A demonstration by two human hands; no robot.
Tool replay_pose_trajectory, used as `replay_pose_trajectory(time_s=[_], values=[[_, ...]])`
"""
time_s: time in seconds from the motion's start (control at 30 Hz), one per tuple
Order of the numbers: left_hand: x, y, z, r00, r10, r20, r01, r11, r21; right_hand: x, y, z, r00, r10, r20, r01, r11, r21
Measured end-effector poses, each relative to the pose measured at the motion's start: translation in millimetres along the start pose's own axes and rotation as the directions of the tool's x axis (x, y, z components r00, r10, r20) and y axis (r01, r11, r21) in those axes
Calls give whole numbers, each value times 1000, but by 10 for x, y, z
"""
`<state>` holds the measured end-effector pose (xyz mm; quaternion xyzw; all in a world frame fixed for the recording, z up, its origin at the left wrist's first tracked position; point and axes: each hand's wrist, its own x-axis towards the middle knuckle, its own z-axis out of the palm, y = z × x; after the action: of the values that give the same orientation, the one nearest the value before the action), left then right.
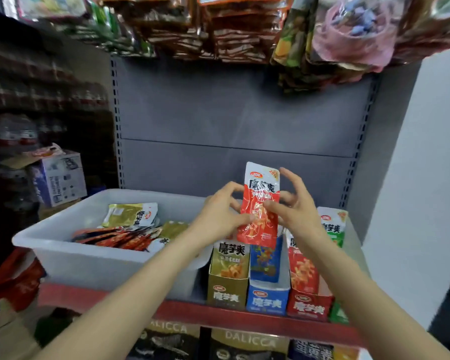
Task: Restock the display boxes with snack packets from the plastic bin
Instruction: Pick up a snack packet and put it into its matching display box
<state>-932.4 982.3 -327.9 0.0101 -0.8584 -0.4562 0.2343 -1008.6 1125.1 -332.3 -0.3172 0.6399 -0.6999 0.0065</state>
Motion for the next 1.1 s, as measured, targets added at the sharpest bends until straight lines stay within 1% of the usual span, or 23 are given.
replay_pose_trajectory(time_s=[0.07,0.17,0.3,0.37,0.43,0.5,0.57,0.63,0.77,0.83,0.9,0.93,1.03,1.1], values=[[68,74,233,999,37,38,-38,999,26,-30,14,-249,999,11,-35,-12,1000,-22],[140,177,531,995,63,78,-64,998,6,-58,51,-551,995,16,-101,-23,997,-70],[235,191,817,996,60,68,-62,997,39,-74,134,-809,986,9,-169,-32,991,-130],[274,153,917,997,49,59,-53,996,66,-81,193,-878,982,12,-190,-37,991,-130],[303,107,988,998,53,32,-56,995,80,-78,274,-932,979,12,-202,-44,987,-153],[329,79,1026,997,65,-30,-63,995,73,-71,360,-976,979,12,-202,-58,972,-226],[356,76,1047,994,67,-85,-64,997,35,-65,446,-995,985,27,-171,-78,952,-296],[378,87,1066,992,66,-105,-63,998,25,-72,495,-1000,989,40,-143,-92,922,-376],[411,54,1089,989,71,-129,-65,996,53,-75,464,-1024,994,33,-105,-87,819,-567],[430,21,1107,991,61,-115,-52,995,84,-76,451,-1026,997,54,-48,-72,795,-602],[446,-4,1121,996,41,-81,-28,986,164,-73,461,-1015,998,65,21,-35,750,-660],[450,-14,1126,998,23,-63,-10,979,205,-73,468,-1009,997,57,42,-9,692,-722],[442,-45,1134,1000,-28,-2,27,945,325,-86,483,-999,996,53,70,37,471,-881],[426,-58,1138,998,-54,24,42,930,365,-86,506,-989,992,86,89,47,403,-914]])
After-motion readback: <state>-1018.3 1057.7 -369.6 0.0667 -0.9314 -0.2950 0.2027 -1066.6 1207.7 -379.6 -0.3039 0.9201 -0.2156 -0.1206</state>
